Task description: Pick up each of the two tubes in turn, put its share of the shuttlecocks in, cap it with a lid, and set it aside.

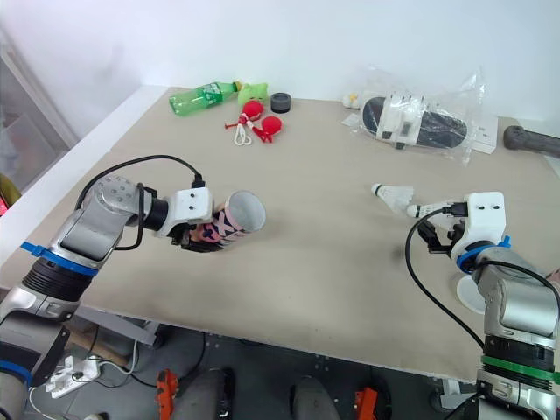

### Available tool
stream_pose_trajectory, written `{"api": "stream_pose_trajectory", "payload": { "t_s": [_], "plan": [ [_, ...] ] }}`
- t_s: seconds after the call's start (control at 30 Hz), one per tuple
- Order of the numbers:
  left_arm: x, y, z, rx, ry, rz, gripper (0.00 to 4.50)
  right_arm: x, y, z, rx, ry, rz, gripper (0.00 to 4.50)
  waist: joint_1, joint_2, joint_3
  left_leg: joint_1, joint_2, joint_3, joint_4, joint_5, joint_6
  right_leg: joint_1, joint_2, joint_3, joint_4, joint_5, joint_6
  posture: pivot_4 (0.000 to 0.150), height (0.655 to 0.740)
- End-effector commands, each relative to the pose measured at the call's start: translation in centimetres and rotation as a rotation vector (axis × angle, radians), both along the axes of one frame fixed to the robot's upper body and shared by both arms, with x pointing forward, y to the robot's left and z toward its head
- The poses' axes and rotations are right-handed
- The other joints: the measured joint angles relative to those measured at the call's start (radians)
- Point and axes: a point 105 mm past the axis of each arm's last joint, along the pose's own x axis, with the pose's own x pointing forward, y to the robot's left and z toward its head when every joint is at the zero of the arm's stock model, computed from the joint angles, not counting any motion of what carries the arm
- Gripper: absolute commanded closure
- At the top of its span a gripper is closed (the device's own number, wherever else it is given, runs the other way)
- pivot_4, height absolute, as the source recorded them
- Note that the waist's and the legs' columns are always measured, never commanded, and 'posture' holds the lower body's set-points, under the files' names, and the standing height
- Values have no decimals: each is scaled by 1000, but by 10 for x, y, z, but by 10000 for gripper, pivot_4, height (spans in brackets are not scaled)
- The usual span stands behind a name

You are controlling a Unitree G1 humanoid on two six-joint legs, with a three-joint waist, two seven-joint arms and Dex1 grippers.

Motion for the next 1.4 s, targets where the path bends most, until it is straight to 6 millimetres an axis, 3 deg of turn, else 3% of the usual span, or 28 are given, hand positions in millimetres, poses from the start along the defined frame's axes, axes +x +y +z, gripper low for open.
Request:
{"api": "stream_pose_trajectory", "payload": {
  "t_s": [0.03, 0.63, 1.1, 1.4],
  "plan": [
    [-9, -9, -20, 7, 76, -36, 14362, 2, -1, 14, -35, -42, 27, 301, 0, 0, 0, 0, 0, 0, 0, 0, 0, 0, 0, 0, 0, 0, 0, 1500, 7400],
    [-9, -10, -21, 2, 76, -32, 14362, -7, 19, 12, -40, -14, 116, 301, 0, 0, 0, 0, 0, 0, 0, 0, 0, 0, 0, 0, 0, -1, 1, 1500, 7400],
    [-10, -9, -21, -5, 75, -22, 14362, 4, 27, 5, -38, -6, 161, 301, 0, 0, 0, 0, -1, -1, 0, 0, 0, 1, 0, 0, 0, -2, 2, 1500, 7400],
    [-11, -9, -21, -4, 75, -22, 14362, 24, 29, 0, -34, -28, 156, 301, 0, 0, 0, 0, -2, -1, 0, 0, 0, 1, 0, 1, 0, -1, 2, 1500, 7400]
  ]
}}
